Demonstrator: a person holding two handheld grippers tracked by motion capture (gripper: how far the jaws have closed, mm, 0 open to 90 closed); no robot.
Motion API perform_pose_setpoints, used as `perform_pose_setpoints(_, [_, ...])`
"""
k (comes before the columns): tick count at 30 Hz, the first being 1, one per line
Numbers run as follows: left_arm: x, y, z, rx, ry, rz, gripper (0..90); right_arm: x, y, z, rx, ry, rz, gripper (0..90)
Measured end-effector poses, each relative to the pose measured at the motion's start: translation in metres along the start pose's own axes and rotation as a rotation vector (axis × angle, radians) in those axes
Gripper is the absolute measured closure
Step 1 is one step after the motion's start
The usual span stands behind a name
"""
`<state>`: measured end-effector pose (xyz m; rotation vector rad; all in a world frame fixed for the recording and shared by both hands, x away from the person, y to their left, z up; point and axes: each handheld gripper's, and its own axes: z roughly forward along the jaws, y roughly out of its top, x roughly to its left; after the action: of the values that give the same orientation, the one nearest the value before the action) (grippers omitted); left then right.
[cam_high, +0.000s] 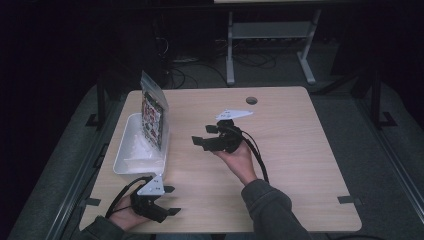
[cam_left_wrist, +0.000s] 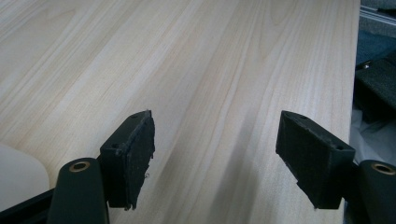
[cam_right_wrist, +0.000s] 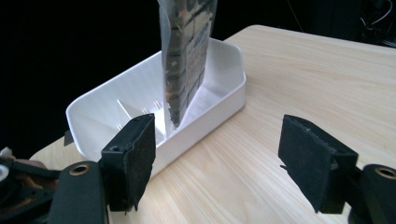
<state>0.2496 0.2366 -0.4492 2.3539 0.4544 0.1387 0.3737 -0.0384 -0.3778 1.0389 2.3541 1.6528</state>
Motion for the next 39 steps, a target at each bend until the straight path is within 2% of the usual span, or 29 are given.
perform_pose_setpoints(17, [0.001,0.000,0.001,-0.003,0.002,-0.005,25.8,-0.018,-0.020,-0.033,-0.001,-0.015,0.038,26.8])
perform_pose_setpoints(27, [0.002,0.000,0.001,-0.009,0.006,-0.010,24.9,-0.028,-0.025,-0.054,-0.015,-0.031,0.052,26.8])
perform_pose_setpoints(34, [0.002,0.000,0.001,-0.012,0.009,-0.013,24.9,-0.036,-0.036,-0.068,-0.001,-0.044,0.062,26.5])
perform_pose_setpoints(39, [0.003,0.000,0.003,-0.008,0.002,-0.015,24.7,-0.040,-0.043,-0.077,-0.009,-0.043,0.069,27.2])
